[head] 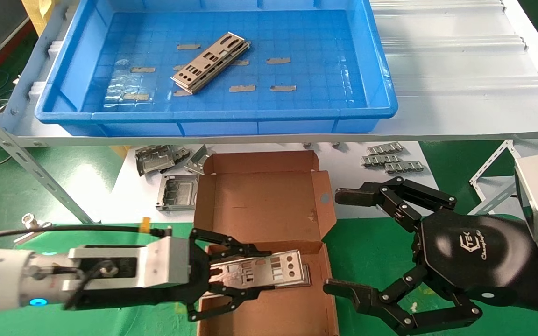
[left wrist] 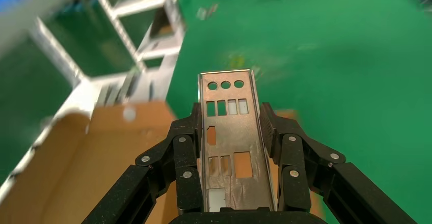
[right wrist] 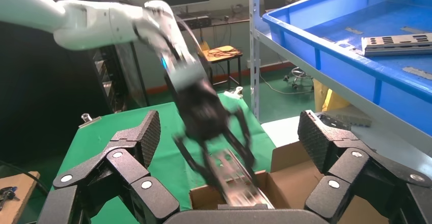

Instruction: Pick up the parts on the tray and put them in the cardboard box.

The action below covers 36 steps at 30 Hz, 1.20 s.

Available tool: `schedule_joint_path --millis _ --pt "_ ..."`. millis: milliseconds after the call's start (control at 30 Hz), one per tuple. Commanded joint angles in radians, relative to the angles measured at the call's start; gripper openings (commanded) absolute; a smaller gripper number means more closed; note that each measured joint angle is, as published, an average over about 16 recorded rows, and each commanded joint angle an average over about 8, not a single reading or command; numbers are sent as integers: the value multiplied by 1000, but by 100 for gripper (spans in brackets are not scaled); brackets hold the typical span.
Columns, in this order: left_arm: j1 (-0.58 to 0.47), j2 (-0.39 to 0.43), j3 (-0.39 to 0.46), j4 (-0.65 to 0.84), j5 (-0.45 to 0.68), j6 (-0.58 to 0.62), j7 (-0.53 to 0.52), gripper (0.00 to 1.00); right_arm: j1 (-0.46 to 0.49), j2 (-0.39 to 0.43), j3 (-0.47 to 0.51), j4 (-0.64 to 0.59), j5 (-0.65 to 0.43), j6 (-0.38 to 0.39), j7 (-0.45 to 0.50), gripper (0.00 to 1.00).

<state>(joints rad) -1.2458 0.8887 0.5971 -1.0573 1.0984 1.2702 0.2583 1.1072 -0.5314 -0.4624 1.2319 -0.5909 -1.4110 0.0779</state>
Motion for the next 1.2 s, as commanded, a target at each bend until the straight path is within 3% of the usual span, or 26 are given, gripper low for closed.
schedule_joint_path --millis 33,267,300,533,567,967,1200 --pt "40 31 14 -11 35 -72 5 0 0 0 0 0 0 0 0 100" --pt "39 142 62 87 125 -144 77 0 0 0 0 0 0 0 0 100" --pt "35 154 67 104 136 -150 89 8 0 0 0 0 0 0 0 100" --pt "17 221 86 211 178 -176 186 96 0 0 0 0 0 0 0 100" --pt "13 230 87 225 183 -180 197 100 0 0 0 0 0 0 0 100" --pt "-44 296 112 363 217 -170 214 100 0 0 0 0 0 0 0 100" --pt "-74 290 111 409 189 -94 156 100 0 0 0 0 0 0 0 100"
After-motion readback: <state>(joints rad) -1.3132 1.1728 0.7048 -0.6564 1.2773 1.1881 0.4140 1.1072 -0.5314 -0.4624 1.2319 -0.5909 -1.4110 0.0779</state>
